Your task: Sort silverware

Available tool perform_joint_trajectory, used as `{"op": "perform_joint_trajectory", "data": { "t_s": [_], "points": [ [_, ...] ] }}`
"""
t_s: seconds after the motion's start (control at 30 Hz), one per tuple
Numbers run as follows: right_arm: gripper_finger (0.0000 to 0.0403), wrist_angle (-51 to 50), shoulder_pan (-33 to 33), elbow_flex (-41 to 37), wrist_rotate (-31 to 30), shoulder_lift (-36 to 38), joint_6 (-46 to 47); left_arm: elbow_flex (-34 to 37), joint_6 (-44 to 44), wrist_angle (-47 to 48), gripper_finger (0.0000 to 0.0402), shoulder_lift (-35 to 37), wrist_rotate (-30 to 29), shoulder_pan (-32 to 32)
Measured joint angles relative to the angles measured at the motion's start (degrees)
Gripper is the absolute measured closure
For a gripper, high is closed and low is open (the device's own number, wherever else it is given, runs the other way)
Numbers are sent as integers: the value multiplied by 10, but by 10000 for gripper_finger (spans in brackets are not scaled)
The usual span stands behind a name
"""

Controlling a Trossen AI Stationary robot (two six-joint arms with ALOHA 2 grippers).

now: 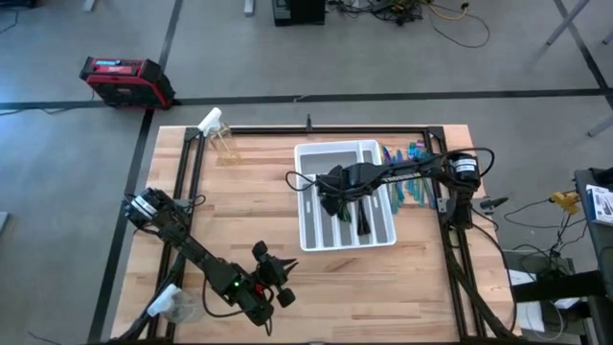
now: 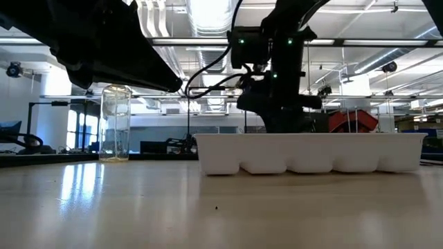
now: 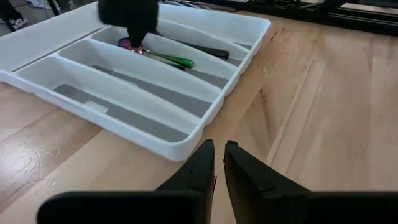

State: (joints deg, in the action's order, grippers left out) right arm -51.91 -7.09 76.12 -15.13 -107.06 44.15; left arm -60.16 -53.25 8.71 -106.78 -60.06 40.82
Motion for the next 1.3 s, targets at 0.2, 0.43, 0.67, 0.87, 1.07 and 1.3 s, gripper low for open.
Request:
{"op": "perform_joint_trajectory", "data": {
  "t_s": [0.2,0.43,0.67,0.87,1.07,1.3],
  "points": [
    [228,-29,8,0,-45,15,-68,0,2,-1,377,0,-10,-1],
    [353,-26,23,0,-42,8,-218,0,2,-2,377,0,-25,-1],
    [396,-2,8,-4,-40,-3,-363,0,2,-13,377,0,-28,-1],
    [402,34,-16,-17,-26,-12,-422,0,14,-16,377,0,-52,-1],
    [403,14,-27,-18,-36,-25,-442,0,26,-21,377,0,-69,-2],
    [403,-65,22,-15,-106,60,-432,0,46,-29,377,7,-70,-2]
  ]
}}
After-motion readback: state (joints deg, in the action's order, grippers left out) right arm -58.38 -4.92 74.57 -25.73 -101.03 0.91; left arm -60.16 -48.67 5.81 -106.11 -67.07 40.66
